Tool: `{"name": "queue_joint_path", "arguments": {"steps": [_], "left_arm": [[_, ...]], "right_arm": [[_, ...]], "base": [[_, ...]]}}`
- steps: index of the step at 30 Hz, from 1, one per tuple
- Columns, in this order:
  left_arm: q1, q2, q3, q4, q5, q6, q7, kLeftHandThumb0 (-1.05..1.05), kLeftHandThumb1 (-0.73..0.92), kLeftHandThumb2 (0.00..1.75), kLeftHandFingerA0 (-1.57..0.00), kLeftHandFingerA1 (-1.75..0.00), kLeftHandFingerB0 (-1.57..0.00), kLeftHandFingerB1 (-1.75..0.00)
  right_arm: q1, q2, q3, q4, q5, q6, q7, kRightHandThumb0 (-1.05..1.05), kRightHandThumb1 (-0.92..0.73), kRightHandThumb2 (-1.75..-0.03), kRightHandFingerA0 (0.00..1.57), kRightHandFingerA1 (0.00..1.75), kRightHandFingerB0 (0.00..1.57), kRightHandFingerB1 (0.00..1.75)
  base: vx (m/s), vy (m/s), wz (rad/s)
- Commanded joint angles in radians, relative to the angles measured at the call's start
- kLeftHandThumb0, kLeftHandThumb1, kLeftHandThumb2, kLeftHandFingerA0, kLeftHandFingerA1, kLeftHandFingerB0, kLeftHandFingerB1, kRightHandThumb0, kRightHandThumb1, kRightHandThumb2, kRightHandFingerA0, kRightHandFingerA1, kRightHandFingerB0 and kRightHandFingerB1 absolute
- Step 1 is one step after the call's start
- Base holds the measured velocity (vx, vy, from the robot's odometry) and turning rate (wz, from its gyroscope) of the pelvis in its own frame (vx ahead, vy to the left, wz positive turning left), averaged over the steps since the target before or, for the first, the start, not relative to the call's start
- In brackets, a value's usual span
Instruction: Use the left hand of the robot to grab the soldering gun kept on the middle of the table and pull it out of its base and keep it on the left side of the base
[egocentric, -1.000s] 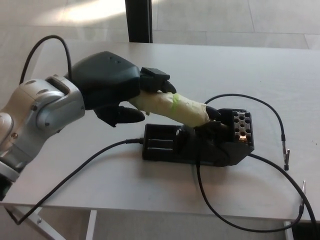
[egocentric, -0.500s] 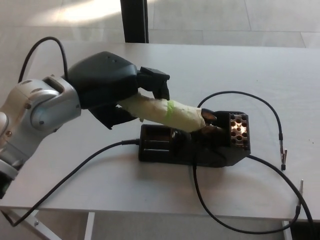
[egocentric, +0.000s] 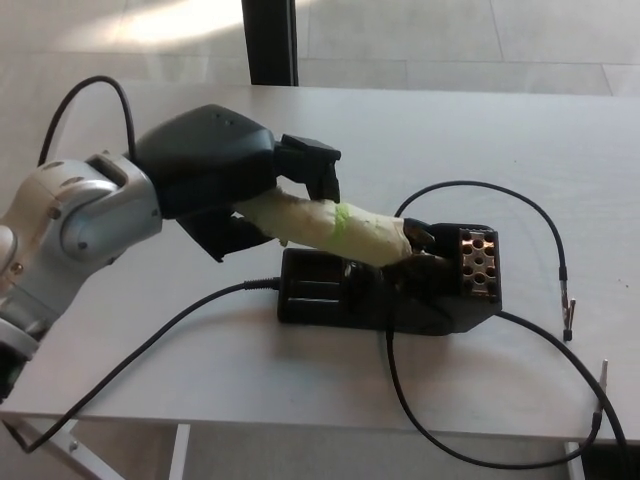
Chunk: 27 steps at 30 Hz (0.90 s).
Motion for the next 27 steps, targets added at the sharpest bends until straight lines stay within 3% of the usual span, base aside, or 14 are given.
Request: {"name": "queue_joint_path", "arguments": {"steps": [1,7,8,9,10,15,16,17,19,20,21,22,23,27], "left_arm": [[-0.008,0.041,0.027,-0.023,-0.006,0.030,-0.071,-0.08,0.55,1.09,-0.94,-1.75,-0.72,-1.69],[-0.026,0.066,0.059,-0.060,0.000,0.105,-0.123,-0.12,0.63,0.94,-0.88,-1.75,-0.67,-1.68],[-0.048,0.073,0.070,-0.059,0.016,0.121,-0.119,-0.15,0.66,0.94,-0.90,-1.75,-0.67,-1.67],[-0.060,0.077,0.074,-0.062,0.028,0.137,-0.123,-0.15,0.67,0.93,-0.89,-1.75,-0.66,-1.67],[-0.073,0.080,0.079,-0.063,0.039,0.146,-0.118,-0.14,0.66,0.92,-0.88,-1.75,-0.65,-1.66],[-0.119,0.087,0.099,-0.026,0.047,0.143,-0.098,-0.09,0.54,1.13,-0.92,-1.75,-0.73,-1.67],[-0.119,0.088,0.100,-0.019,0.049,0.134,-0.089,-0.16,0.52,1.15,-1.24,-1.45,-1.02,-1.31],[-0.118,0.089,0.100,-0.009,0.053,0.121,-0.078,-0.16,0.51,1.15,-1.23,-1.43,-1.04,-1.31],[-0.120,0.093,0.103,-0.001,0.050,0.113,-0.080,-0.19,0.52,1.14,-1.21,-1.42,-1.03,-1.30],[-0.117,0.096,0.107,-0.010,0.049,0.124,-0.088,-0.13,0.56,1.10,-0.92,-1.75,-0.73,-1.68],[-0.116,0.095,0.110,-0.006,0.042,0.124,-0.090,-0.13,0.56,1.11,-0.92,-1.75,-0.74,-1.69],[-0.113,0.096,0.113,-0.018,0.042,0.150,-0.106,-0.23,0.56,1.14,-1.20,-1.42,-1.01,-1.31],[-0.106,0.104,0.118,-0.028,0.039,0.147,-0.111,-0.12,0.59,1.09,-0.91,-1.75,-0.73,-1.68],[-0.033,0.145,0.179,-0.072,0.018,0.135,-0.088,-0.11,0.61,1.00,-0.91,-1.75,-0.71,-1.68]], "right_arm": [[0.002,-0.025,-0.008,0.008,0.009,-0.009,-0.009,-0.98,-0.92,-0.89,1.56,0.97,0.40,1.49],[0.009,-0.026,-0.002,0.007,0.003,-0.007,-0.012,-0.96,-0.92,-0.89,1.55,0.99,0.49,1.39],[0.012,-0.026,-0.007,0.006,0.009,-0.008,-0.004,-1.02,-0.74,-1.33,1.55,1.17,0.61,1.19],[0.014,-0.027,-0.004,0.003,0.006,-0.011,-0.004,-1.00,-0.74,-1.33,1.51,1.15,0.63,1.19],[0.015,-0.028,-0.001,0.001,0.003,-0.011,-0.004,-1.01,-0.92,-0.89,1.56,1.00,0.52,1.41],[0.015,-0.026,0.003,0.009,-0.001,-0.013,0.000,-1.05,-0.92,-0.86,1.57,1.00,0.54,1.42],[0.017,-0.027,0.004,0.007,-0.001,-0.012,0.001,-1.05,-0.92,-0.86,1.53,0.99,0.46,1.50],[0.019,-0.028,0.001,0.005,0.003,-0.011,0.005,-1.05,-0.92,-0.81,1.54,0.99,0.53,1.41],[0.019,-0.029,0.002,0.007,0.002,-0.011,0.007,-1.05,-0.92,-0.83,1.55,1.03,0.52,1.40],[0.017,-0.028,0.002,0.007,0.002,-0.011,0.008,-1.05,-0.92,-0.83,1.55,1.02,0.52,1.40],[0.018,-0.028,0.002,0.005,0.002,-0.012,0.007,-1.05,-0.92,-0.80,1.57,0.98,0.55,1.47],[0.015,-0.029,0.000,0.009,0.004,-0.007,0.009,-1.05,-0.92,-0.82,1.57,0.98,0.49,1.51],[0.018,-0.022,-0.007,0.008,0.012,-0.012,0.012,-1.05,-0.92,-0.81,1.57,0.97,0.56,1.46],[0.020,-0.025,-0.007,0.013,0.011,-0.008,0.023,-1.05,-0.92,-0.78,1.57,0.97,0.55,1.43]], "base": [[0.00,0.000,0.00],[0.00,0.000,0.00],[0.00,0.000,0.00],[0.00,0.000,0.08],[0.00,0.000,0.07],[0.00,0.000,0.00],[0.00,0.000,0.00],[0.00,0.000,0.00],[0.00,0.000,0.00],[0.00,0.000,0.00],[0.00,0.000,0.00],[0.00,0.000,0.00],[0.00,0.000,0.00],[0.00,0.000,0.00]]}}
